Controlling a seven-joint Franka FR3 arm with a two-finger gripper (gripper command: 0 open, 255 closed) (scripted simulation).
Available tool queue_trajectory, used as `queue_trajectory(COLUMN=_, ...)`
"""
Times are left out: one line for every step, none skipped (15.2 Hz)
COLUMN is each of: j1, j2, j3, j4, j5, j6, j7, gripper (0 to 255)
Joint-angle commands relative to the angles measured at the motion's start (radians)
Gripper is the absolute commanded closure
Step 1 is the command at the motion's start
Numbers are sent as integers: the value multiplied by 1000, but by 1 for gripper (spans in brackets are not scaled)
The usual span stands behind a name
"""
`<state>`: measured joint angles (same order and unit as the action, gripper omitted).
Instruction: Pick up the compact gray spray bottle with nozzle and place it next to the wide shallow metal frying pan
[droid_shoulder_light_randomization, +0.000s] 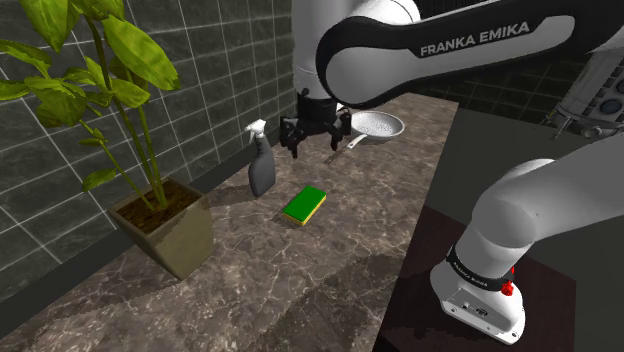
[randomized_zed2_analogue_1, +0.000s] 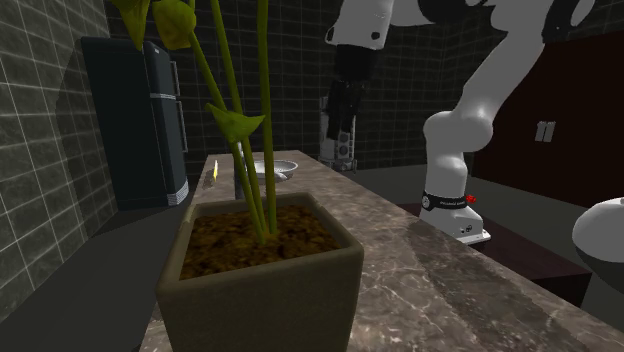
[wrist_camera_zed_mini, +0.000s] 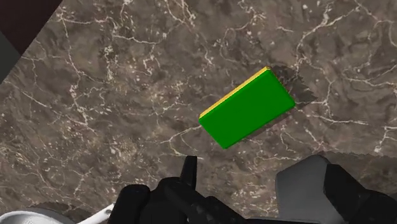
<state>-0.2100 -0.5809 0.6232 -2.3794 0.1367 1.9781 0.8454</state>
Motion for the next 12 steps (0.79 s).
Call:
queue_trajectory(j1=-66, j2=69, j3=105, j4=42, j5=-44, j6=37, j7=165, gripper=0)
queue_trajectory(j1=-107, j2=110, j3=159, j4=70, j5=-77, j6=50, j7=245, gripper=0)
queue_trajectory(j1=-153, j2=154, j3=216, j4=100, j5=-115, j6=59, j7=327, gripper=0)
queue_trajectory(j1=-203, j2=203, j3=276, j4=133, j5=-162, j6=64, j7=413, gripper=0)
queue_trajectory(j1=-258, j2=256, j3=342, j4=169, j5=-217, j6=64, j7=503, gripper=0)
queue_trajectory(j1=-318, j2=319, j3=415, j4=208, j5=-284, j6=57, j7=600, gripper=0)
queue_trajectory(j1=-384, j2=395, j3=497, j4=251, j5=-368, j6=40, j7=709, gripper=0)
queue_trajectory(j1=-447, j2=503, j3=588, j4=300, j5=-486, j6=5, j7=838, gripper=0)
queue_trajectory(j1=-471, j2=664, j3=660, j4=357, j5=-654, j6=-66, j7=997, gripper=0)
queue_trajectory(j1=-420, j2=815, j3=662, j4=417, j5=-800, j6=-152, j7=1131, gripper=0)
queue_trajectory(j1=-330, j2=894, j3=597, j4=473, j5=-871, j6=-207, j7=1209, gripper=0)
queue_trajectory(j1=-229, j2=935, j3=504, j4=525, j5=-902, j6=-240, j7=1258, gripper=0)
